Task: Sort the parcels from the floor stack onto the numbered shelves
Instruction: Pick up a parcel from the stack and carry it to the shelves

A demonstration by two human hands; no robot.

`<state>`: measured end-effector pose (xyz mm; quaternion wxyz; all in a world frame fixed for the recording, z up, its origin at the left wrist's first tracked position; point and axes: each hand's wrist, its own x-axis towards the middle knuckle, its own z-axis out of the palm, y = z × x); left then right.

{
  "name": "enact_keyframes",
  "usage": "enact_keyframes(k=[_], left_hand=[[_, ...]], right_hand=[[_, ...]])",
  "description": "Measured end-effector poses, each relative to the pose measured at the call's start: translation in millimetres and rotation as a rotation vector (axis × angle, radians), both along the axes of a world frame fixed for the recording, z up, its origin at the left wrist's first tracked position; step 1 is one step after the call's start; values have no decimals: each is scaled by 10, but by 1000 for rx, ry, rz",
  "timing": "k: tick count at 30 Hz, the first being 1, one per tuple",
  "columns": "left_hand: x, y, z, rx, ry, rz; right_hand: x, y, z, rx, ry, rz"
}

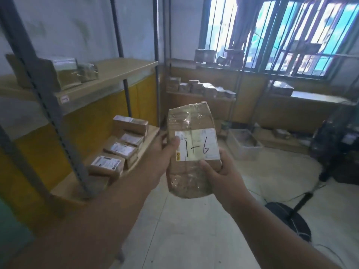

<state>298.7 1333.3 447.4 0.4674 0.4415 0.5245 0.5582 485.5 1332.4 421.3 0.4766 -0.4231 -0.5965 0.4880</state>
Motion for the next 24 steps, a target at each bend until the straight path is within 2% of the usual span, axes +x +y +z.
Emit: enact_keyframes(k=[5,10,16,20,24], left_hand=[[84,1299,511,71,113,82],[28,2113,890,83,222,189],[-607,2905,1130,135,303,378],[-1052,3351,1405,138,406,507],[-1413,3612,1636,151,428,600]], right_hand=[[282,1288,226,65,4,77],[229,2396,563,107,-12,203],[-454,3540,781,168,8,381],[-975,4141,999,241,43,421],[-1433,4616,1222,298,11,470]])
